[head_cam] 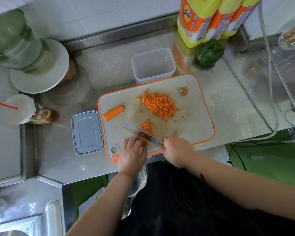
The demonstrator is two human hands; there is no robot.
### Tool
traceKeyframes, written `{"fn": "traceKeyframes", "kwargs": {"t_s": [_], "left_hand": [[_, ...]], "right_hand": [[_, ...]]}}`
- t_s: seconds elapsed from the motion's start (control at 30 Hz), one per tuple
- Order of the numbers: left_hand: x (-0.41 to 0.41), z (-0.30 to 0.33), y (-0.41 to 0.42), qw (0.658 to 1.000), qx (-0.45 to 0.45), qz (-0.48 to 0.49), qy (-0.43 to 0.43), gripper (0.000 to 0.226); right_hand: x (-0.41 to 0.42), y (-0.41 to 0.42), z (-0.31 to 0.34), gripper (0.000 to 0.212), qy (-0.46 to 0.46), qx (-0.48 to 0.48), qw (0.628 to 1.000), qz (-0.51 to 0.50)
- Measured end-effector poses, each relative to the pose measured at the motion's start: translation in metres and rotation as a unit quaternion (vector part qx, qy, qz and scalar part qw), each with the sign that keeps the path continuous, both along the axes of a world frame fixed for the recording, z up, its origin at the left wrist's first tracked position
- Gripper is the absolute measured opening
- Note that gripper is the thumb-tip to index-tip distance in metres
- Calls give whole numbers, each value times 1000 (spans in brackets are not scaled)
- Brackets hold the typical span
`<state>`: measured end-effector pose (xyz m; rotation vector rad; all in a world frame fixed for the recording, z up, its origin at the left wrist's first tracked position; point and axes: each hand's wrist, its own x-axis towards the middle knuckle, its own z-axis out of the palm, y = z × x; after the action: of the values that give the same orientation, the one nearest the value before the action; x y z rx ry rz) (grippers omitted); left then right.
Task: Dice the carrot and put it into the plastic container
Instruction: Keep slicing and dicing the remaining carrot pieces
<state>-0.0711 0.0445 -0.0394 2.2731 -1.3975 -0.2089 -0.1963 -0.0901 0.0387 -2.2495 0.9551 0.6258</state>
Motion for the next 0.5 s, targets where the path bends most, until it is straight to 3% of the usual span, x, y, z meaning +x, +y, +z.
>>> {"fn": "traceKeyframes", "kwargs": {"t_s": [0.37,0.5], "left_hand": [[6,-8,0,1000,-17,5,24,21],[7,-10,0,999,-17,4,39,23]], "right_hand": [[7,3,8,4,59,-15,997,49],[17,3,11,9,83,7,995,46]]}}
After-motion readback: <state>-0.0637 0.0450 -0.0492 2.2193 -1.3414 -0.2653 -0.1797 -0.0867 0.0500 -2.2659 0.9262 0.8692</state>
